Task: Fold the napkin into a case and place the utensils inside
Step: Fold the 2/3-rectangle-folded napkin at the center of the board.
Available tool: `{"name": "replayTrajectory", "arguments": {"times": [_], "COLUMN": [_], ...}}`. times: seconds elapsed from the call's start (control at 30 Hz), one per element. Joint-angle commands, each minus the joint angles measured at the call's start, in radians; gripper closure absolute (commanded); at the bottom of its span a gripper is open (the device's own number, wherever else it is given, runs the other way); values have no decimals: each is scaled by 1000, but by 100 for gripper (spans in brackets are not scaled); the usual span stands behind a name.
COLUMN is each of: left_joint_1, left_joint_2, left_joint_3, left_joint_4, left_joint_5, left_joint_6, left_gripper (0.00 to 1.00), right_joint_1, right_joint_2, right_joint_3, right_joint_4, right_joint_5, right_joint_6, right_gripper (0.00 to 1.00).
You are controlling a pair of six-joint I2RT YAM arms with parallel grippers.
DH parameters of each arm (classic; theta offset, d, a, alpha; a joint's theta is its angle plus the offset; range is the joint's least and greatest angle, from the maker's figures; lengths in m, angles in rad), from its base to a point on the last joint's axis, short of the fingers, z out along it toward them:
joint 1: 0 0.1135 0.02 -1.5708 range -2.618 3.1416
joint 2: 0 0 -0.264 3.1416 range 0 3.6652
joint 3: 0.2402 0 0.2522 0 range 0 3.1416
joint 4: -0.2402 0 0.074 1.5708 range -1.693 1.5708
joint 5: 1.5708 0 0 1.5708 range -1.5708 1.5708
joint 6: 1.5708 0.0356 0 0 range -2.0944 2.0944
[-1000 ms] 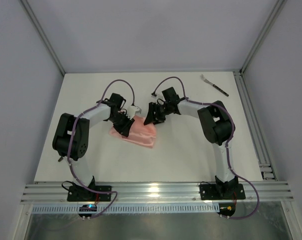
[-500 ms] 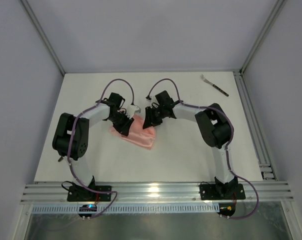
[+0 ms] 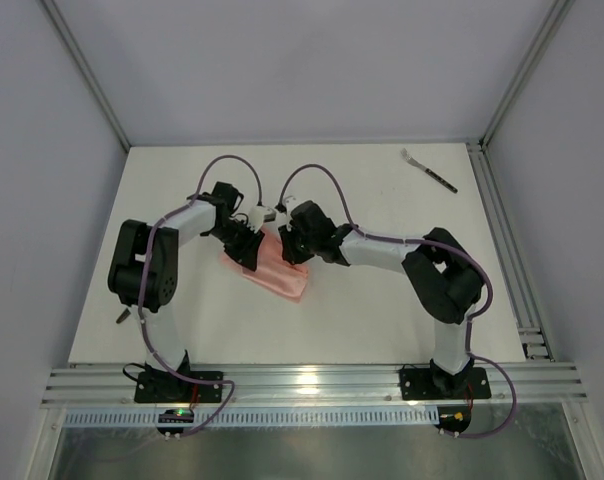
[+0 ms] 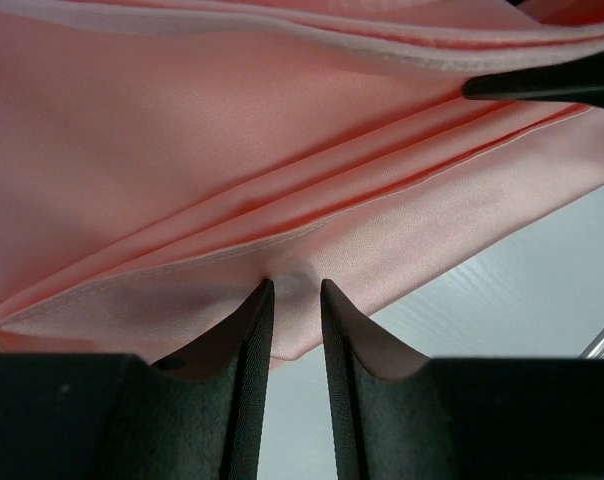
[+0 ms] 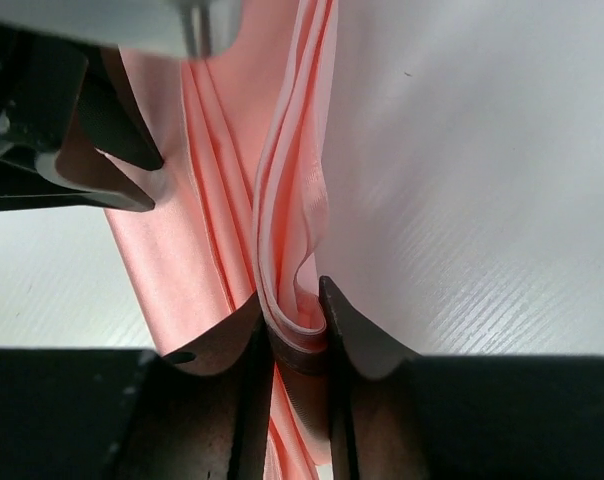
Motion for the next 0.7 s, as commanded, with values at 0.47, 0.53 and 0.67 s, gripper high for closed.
{"name": "replayTrajectory", "arguments": {"times": [0.47, 0.53, 0.67], "left_joint_1": [1, 1, 1], "left_joint_2": [92, 90, 93], "left_joint_3": [-8, -9, -11], "left_joint_4": [28, 28, 30], "left_joint_5": [-44, -40, -40], "left_joint_6": [-21, -24, -29], "left_gripper": [70, 70, 70], "right_joint_1": [128, 147, 194], "right_joint_2": [-104, -91, -63], "right_joint_3": [-148, -147, -133], "right_joint_4": [214, 211, 171], "right_joint_5": [170, 194, 282], "right_joint_6": [35, 49, 69], "right_gripper": [61, 60, 60]}}
